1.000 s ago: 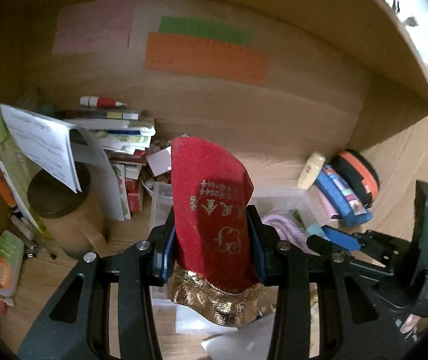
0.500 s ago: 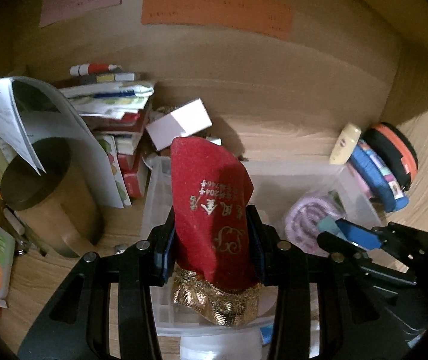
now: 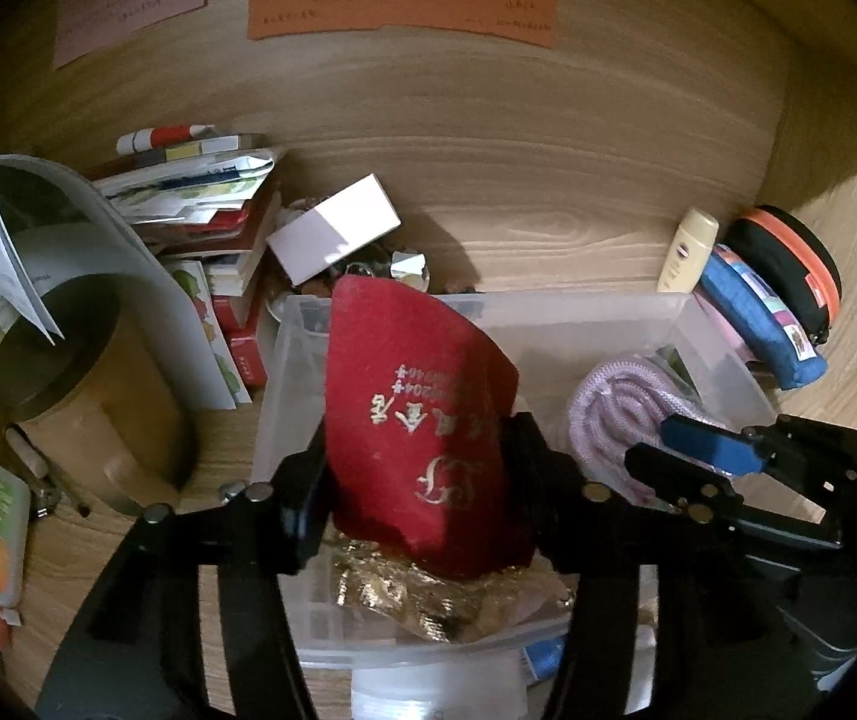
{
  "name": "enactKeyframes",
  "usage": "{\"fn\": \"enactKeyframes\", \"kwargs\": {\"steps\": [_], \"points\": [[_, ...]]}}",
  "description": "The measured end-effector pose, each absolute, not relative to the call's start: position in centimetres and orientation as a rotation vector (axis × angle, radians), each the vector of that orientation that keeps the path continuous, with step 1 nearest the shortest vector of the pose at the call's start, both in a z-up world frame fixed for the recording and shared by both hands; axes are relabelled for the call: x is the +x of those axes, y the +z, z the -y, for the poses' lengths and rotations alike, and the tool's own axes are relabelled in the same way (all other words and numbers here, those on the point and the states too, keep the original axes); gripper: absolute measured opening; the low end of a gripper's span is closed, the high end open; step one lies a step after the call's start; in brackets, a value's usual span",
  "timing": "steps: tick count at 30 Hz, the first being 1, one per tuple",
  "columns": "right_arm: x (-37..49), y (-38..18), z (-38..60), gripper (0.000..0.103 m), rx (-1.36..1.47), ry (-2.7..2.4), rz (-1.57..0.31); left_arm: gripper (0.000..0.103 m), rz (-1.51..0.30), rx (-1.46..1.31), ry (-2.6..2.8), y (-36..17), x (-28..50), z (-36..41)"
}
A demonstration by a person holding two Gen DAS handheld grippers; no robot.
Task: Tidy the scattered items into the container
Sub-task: 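Open both tools to drop the pouch and tube into the box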
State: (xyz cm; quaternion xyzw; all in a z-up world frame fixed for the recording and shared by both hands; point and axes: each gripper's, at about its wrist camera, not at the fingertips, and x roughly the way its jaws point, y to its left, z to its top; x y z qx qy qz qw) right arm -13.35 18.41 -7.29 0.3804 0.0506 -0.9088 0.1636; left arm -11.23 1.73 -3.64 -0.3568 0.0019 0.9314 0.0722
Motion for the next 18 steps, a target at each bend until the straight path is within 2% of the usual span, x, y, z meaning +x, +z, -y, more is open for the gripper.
{"fn": "enactKeyframes", "kwargs": {"steps": [6, 8, 12, 16, 18], "points": [[-13.2, -7.1, -18.3, 0.025, 1.072, -2.603, -0.171, 0.064, 0.037, -1.053, 2.782, -3.5, -11.1, -1.5], [-13.0, -7.0, -18.3, 0.033, 1.059, -2.611, -0.174, 0.064, 0.043, -1.039, 2.786, -3.2, -11.0, -1.5], [-12.8, -6.6, -18.4, 0.036, 1.025, -2.625, -0.173, 0.067, 0.059, -1.014, 2.791, -2.7, -10.7, -1.3], [-12.5, -6.4, -18.7, 0.052, 1.009, -2.648, -0.174, 0.068, 0.057, -0.987, 2.800, -1.9, -10.1, -1.3], [-12.3, -6.1, -18.9, 0.053, 0.998, -2.658, -0.178, 0.068, 0.062, -0.960, 2.798, -1.3, -9.6, -1.2]]}}
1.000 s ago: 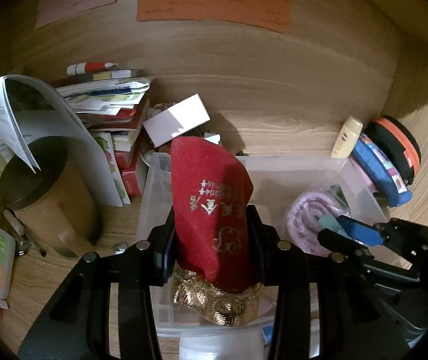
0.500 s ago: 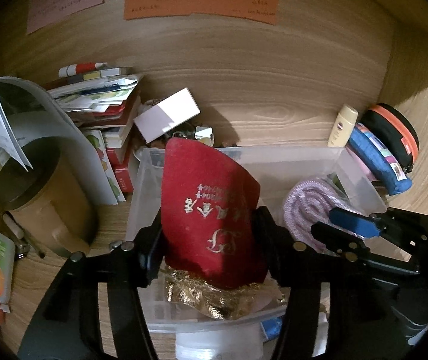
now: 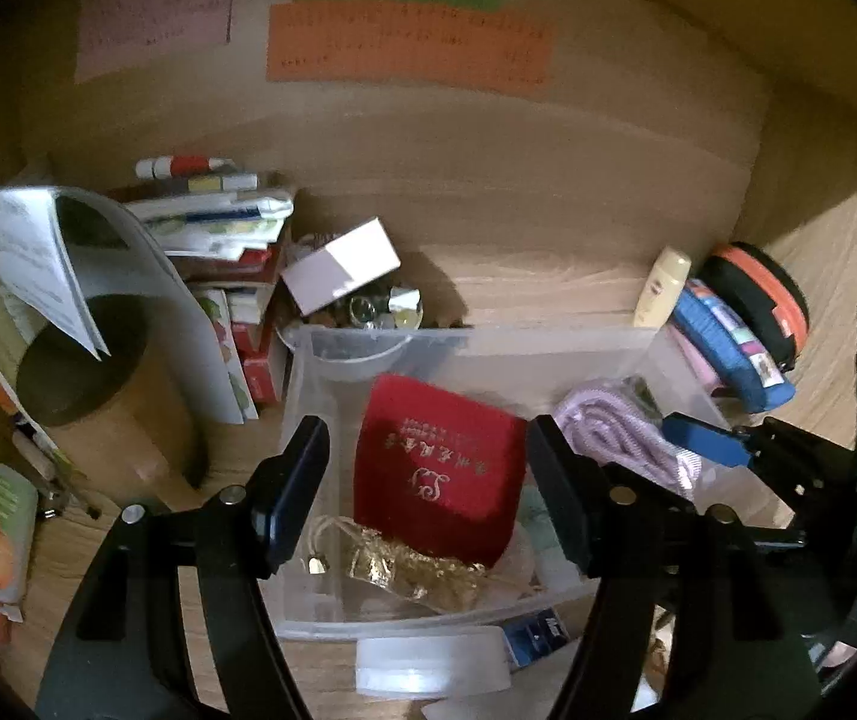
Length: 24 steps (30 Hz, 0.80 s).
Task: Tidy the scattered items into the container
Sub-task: 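Open both tools to drop the pouch and tube into the box, then move both tools back toward the white round container and stone block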
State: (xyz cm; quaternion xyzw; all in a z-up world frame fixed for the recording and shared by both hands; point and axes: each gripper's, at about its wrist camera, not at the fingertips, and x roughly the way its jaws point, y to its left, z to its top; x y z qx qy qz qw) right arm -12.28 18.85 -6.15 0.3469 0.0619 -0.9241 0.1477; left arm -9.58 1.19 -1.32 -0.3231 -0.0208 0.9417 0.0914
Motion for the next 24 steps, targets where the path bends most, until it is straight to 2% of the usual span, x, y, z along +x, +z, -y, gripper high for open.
{"fn": "enactKeyframes", "kwargs": {"steps": [9, 17, 24], "points": [[-11.0, -5.1, -19.3, 0.056, 0.991, -2.660, -0.165, 0.068, 0.015, -0.943, 2.812, -0.5, -7.8, -1.3], [-8.8, -3.7, -20.3, 0.062, 0.932, -2.689, -0.169, 0.068, 0.035, -0.990, 2.806, -1.3, -6.3, 0.2], [-7.2, -3.1, -21.6, 0.063, 0.914, -2.708, -0.166, 0.068, 0.067, -1.023, 2.809, -2.1, -5.1, 1.4]]}}
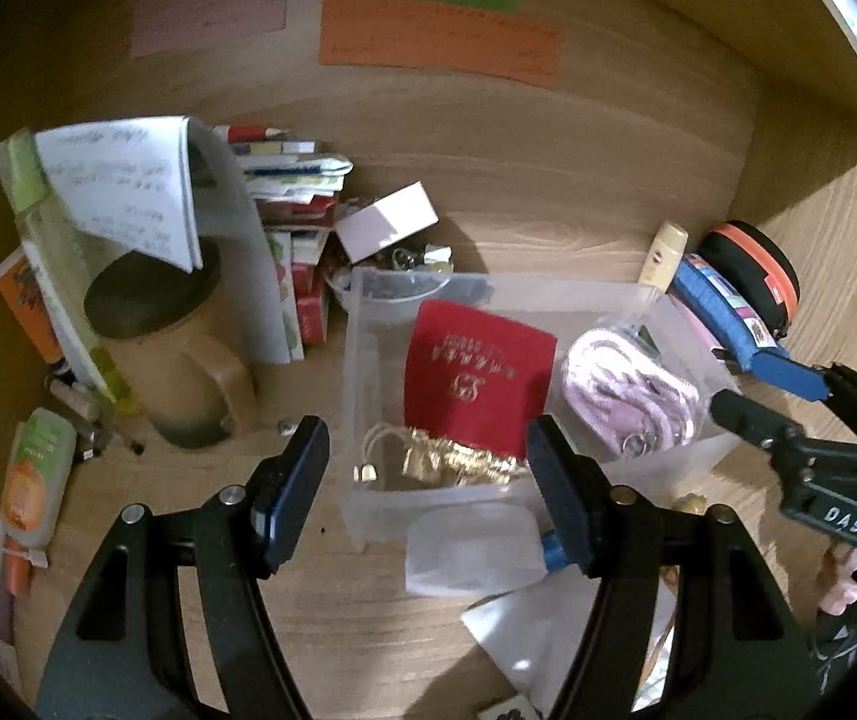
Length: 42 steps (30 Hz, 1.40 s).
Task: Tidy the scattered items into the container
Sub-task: 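Move both tools back toward the white round container and stone block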
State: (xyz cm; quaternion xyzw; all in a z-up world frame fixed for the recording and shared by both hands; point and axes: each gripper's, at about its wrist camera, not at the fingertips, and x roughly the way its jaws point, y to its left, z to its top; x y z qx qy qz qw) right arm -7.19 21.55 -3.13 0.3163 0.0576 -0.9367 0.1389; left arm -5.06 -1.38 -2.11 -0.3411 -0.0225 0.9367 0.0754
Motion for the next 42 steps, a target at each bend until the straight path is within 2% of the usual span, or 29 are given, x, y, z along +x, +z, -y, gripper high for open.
{"fn": "enactKeyframes", "kwargs": {"steps": [16, 31, 42], "points": [[-5.1, -6.0, -24.0, 0.063, 1.048, -2.681, -0.094, 0.068, 0.078, -1.112, 2.775, -5.2, -3.6, 1.1], [-4.3, -9.5, -23.4, 0.063, 1.225, -2.550, -0.148, 0.068, 0.091, -1.137, 2.678, -6.0, -3.8, -0.3], [-4.6, -10.9, -22.4, 0.063, 1.289, -2.484, -0.174, 0.068, 0.110, -1.271, 2.612, -8.5, -5.3, -0.8]]}}
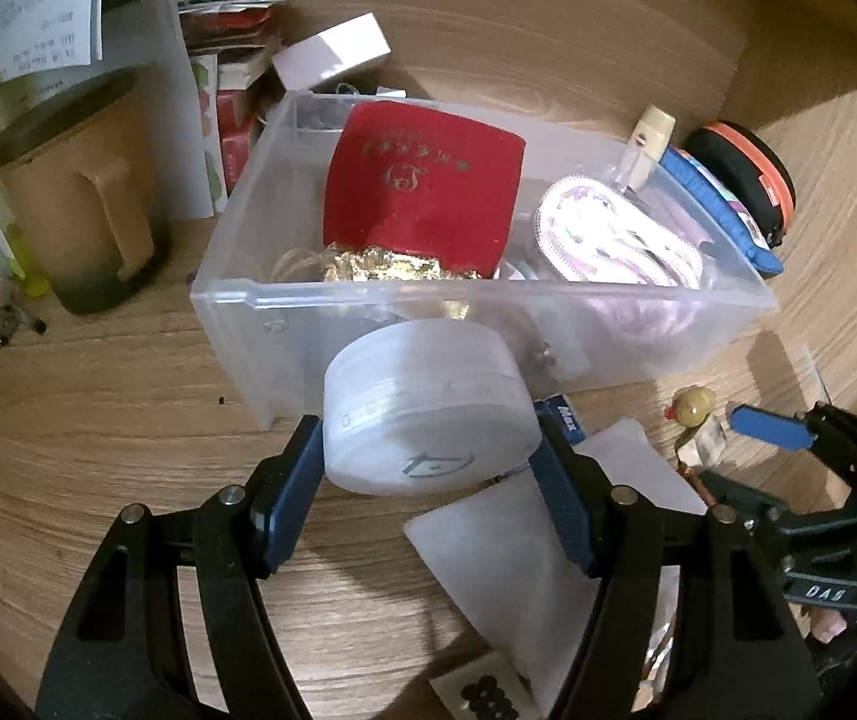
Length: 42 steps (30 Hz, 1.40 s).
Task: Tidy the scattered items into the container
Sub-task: 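Move both tools back toward the white round container and stone block, then grasp the white round container with the left tool while the right tool grasps the stone block, then carry the white container and stone block over the clear box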
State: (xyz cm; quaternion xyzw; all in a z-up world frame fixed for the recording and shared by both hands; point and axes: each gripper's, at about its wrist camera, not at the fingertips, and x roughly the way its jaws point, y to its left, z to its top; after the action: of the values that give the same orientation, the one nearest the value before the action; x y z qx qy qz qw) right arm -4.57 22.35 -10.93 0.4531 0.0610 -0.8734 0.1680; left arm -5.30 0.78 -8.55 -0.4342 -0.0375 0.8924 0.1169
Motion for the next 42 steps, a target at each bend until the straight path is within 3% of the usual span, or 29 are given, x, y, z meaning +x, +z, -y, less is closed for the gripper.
{"fn": "enactKeyframes", "kwargs": {"steps": [3, 8, 26, 42], "points": [[-4.7, -11.1, -22.0, 0.062, 1.286, -2.483, -0.193, 0.068, 0.127, -1.279, 2.618, -8.6, -5.4, -0.6], [-4.6, -11.0, -21.4, 0.038, 1.263, -2.489, -0.236, 0.067, 0.144, -1.278, 2.632, -8.6, -5.4, -0.4], [-3.3, -8.9, -23.8, 0.037, 1.189, -2.561, -0.180, 0.067, 0.139, -1.227, 2.689, -7.7, -3.9, 0.0], [-2.8, -4.8, -24.0, 0.037, 1.018, -2.641, -0.155, 0.067, 0.124, -1.053, 2.736, -3.4, -2.1, -0.7]]}}
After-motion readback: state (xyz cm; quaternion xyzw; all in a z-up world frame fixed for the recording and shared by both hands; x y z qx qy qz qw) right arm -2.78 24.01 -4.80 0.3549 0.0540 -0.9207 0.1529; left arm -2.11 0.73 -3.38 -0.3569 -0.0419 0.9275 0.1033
